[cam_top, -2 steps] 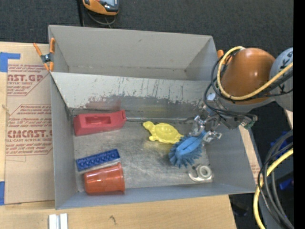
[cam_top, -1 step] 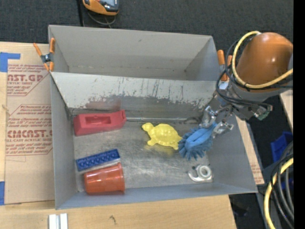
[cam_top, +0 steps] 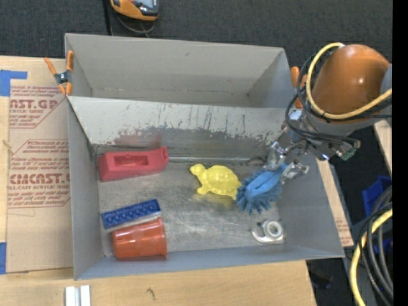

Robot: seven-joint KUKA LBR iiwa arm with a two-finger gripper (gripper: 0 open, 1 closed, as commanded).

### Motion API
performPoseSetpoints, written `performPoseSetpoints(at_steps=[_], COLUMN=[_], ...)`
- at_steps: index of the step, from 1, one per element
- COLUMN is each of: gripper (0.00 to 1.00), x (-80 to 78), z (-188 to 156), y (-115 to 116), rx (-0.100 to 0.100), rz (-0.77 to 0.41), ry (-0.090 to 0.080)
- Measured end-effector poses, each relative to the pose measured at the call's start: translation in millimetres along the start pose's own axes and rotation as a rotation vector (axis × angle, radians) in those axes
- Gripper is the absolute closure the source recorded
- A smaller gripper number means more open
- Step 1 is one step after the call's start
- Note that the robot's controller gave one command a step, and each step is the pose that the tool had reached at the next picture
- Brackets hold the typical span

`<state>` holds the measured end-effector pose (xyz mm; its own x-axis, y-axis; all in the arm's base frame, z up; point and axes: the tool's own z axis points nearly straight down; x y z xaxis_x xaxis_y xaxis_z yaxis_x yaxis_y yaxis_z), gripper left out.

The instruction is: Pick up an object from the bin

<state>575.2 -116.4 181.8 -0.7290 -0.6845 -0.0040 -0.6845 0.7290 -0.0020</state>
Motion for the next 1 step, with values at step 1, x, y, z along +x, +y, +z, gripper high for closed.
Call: performPoseSetpoints(at_steps=[1], gripper=[1.0], x=[-1.7], z=[-45.7], y=[-1.4], rx=[-0.007], rz=[-0.08], ry=[0.005])
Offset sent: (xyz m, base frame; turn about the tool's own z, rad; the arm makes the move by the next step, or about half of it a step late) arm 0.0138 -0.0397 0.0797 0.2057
